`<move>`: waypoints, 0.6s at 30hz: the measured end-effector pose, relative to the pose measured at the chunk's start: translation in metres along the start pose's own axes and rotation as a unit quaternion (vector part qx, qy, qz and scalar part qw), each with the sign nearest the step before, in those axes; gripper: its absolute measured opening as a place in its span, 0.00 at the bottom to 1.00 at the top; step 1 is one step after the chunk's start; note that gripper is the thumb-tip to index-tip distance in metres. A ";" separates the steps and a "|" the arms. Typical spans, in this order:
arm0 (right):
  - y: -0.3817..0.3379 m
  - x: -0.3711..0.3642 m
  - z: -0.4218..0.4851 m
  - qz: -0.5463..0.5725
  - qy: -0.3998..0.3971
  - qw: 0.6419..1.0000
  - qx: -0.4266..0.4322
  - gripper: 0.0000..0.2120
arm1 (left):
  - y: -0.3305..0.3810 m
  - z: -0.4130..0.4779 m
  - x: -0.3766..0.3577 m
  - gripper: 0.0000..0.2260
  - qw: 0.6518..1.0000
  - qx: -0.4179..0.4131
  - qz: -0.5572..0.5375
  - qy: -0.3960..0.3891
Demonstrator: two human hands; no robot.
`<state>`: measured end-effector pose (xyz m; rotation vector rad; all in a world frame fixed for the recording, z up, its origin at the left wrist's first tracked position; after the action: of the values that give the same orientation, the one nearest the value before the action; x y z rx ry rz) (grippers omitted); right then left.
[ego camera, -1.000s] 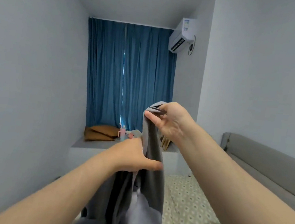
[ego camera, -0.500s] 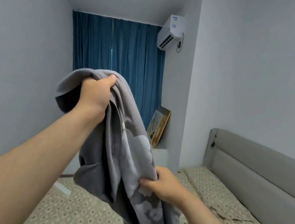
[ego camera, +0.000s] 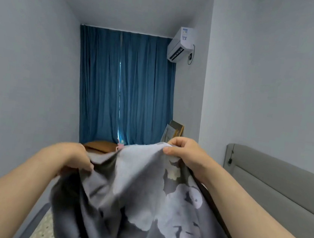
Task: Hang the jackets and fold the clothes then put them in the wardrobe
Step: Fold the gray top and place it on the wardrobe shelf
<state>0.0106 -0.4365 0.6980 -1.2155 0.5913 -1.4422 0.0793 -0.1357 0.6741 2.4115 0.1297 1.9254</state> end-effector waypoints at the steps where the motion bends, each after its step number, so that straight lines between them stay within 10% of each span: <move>1: -0.008 -0.005 0.004 -0.009 -0.015 1.000 0.015 0.10 | 0.012 -0.006 -0.005 0.17 0.998 -0.009 0.059 -0.006; 3: -0.022 -0.021 0.010 -0.020 -0.055 0.998 0.035 0.09 | 0.063 -0.020 -0.020 0.20 0.983 -0.184 0.000 -0.023; 6: -0.037 -0.038 0.019 -0.031 -0.079 0.995 0.051 0.06 | 0.146 -0.075 -0.050 0.23 0.815 -0.454 -0.327 -0.152; 13: -0.013 0.011 0.008 0.002 0.033 0.998 0.043 0.04 | 0.146 -0.048 -0.055 0.06 0.629 -0.354 -0.689 -0.071; 18: 0.146 0.011 -0.045 0.142 0.051 0.960 -0.235 0.25 | 0.145 -0.046 -0.038 0.09 0.517 -0.377 -0.762 -0.103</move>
<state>0.0323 -0.4980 0.5590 -1.3557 1.1807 -1.1553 0.0308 -0.2838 0.6611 0.9174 0.8166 0.5126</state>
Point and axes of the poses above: each hand's wrist, its own z-axis towards the middle knuckle, its own x-axis out of the back of the hand, y = z × x, the point moved 9 cm from there along z, towards the middle knuckle, and after that the axes turned 11 degrees about -y, right-handed, at the moved point
